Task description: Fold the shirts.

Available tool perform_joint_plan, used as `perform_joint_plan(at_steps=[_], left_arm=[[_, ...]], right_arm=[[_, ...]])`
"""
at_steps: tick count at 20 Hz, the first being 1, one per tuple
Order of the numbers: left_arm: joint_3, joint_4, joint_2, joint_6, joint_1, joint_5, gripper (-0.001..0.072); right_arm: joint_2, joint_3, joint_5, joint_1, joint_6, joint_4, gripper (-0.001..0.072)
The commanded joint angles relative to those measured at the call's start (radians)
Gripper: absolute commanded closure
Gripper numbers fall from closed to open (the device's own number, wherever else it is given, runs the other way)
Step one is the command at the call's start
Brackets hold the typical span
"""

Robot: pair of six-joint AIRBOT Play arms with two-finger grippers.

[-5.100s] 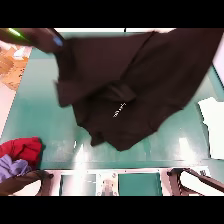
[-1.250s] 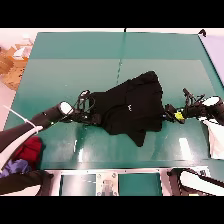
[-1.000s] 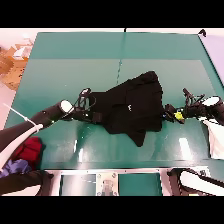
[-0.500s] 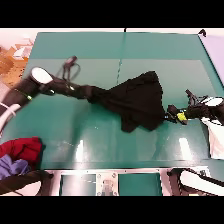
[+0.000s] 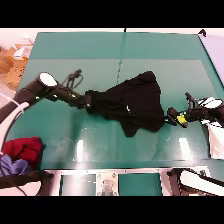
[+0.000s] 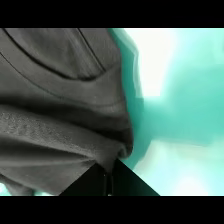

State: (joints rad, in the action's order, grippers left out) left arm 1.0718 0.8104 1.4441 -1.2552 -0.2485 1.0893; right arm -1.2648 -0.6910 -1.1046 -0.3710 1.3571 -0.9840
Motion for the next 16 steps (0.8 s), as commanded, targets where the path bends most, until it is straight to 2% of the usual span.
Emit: perform_joint_plan(at_steps=[1,2,4,8,12,16], left_arm=[[-0.026,-0.010,0.052,-0.003,-0.061,-0.047,0.0197],[-0.022,-0.008,0.051,-0.030,-0.064,-0.048,0.0108],[0.036,0.038,0.051,-0.040,-0.024,0.022,0.0107],[0.161,0.209,0.051,-0.137,0.013,0.163,0.0107],[0.162,0.238,0.051,-0.164,-0.117,0.153,0.0107],[0.161,0.505,0.064,-0.320,-0.276,0.137,0.0108]], right_arm=[[0.000,0.026,-0.006,0.003,0.000,0.006,0.0699],[0.000,0.028,-0.003,0.003,-0.005,0.006,0.0699],[0.000,0.028,-0.003,0.002,-0.007,0.007,0.0699],[0.000,0.028,0.021,0.002,-0.007,0.008,0.0699],[0.000,0.028,0.031,0.002,-0.007,0.008,0.0699],[0.000,0.028,0.031,0.002,-0.007,0.008,0.0699]])
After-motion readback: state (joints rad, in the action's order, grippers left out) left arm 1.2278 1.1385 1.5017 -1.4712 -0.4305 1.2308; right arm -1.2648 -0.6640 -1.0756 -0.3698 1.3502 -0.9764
